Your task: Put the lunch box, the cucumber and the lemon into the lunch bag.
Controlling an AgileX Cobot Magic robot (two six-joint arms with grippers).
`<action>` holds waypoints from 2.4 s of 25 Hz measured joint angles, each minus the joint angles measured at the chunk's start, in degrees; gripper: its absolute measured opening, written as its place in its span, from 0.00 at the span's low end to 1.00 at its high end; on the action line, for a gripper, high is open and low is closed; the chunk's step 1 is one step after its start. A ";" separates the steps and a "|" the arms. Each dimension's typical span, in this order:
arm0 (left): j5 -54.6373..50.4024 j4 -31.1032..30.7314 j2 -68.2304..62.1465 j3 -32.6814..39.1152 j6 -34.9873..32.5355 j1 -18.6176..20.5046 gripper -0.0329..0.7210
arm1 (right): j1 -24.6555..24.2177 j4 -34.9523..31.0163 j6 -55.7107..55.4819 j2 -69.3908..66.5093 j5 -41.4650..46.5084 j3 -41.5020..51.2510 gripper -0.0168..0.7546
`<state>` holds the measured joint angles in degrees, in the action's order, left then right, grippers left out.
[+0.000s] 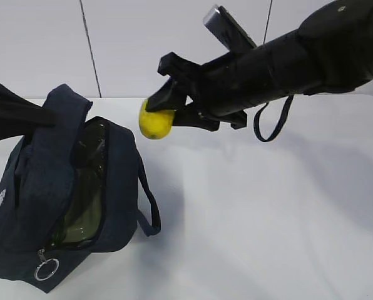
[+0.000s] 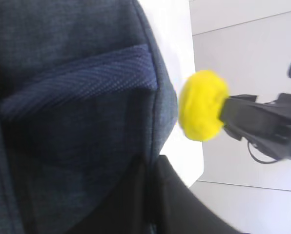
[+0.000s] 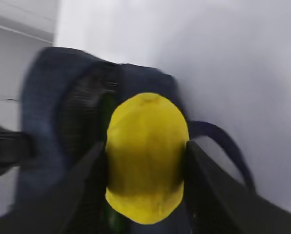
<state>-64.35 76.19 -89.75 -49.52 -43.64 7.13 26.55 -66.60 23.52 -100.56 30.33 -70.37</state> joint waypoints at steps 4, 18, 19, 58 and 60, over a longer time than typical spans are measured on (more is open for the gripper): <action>0.00 0.00 0.00 0.00 0.00 0.00 0.05 | 0.70 -12.62 12.56 -0.24 0.57 0.00 0.48; 0.00 0.00 0.00 0.00 -0.04 0.00 0.05 | 1.69 -35.59 34.36 -14.42 17.55 -0.50 0.48; 0.00 0.00 0.00 0.00 -0.04 0.00 0.05 | 1.98 -35.65 35.10 -14.84 17.80 -0.82 0.48; -0.19 0.00 0.00 0.00 -0.04 0.00 0.05 | -6.63 -16.72 38.46 -15.75 29.78 -4.88 0.64; -0.19 0.00 0.00 0.00 -0.04 0.00 0.05 | -6.63 -14.52 37.59 -15.75 29.78 -4.88 0.64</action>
<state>-64.54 76.19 -89.75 -49.52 -43.68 7.13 19.92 -81.12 61.11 -116.31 60.11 -75.25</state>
